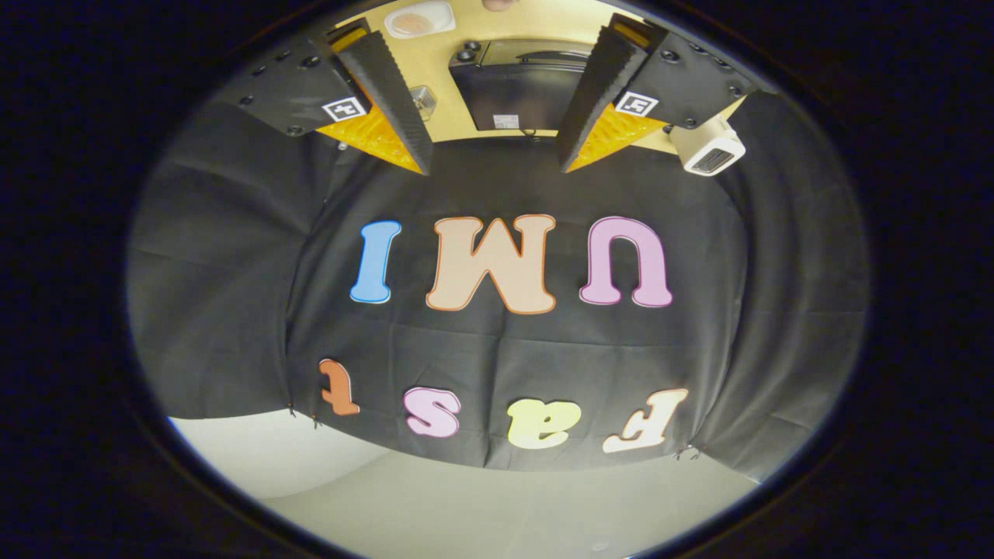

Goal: Open the toaster oven, put the food inside, and close the toaster oven door.

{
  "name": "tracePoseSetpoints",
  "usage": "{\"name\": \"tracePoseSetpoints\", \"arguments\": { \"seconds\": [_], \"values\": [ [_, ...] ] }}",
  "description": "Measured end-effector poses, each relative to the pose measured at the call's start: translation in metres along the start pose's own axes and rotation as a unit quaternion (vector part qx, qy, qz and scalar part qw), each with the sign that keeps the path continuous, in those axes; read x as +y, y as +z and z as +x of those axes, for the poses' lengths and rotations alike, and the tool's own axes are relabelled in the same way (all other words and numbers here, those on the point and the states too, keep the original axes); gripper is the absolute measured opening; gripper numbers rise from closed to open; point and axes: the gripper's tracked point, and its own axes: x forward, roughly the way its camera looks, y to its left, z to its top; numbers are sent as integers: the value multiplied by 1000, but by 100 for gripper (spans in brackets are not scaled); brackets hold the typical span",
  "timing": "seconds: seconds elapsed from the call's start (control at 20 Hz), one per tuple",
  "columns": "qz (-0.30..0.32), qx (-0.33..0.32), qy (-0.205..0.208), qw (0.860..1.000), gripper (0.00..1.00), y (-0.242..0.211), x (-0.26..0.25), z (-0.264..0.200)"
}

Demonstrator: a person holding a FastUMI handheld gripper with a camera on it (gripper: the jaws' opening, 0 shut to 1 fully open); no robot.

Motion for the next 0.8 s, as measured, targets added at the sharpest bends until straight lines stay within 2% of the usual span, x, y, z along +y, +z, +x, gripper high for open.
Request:
{"name": "tracePoseSetpoints", "arguments": {
  "seconds": [0.35, 0.8],
  "values": [
    [48, -30, -10, 998, 100, 39, -7, 10],
    [63, -49, -9, 997, 100, 46, -20, 11]
  ]
}}
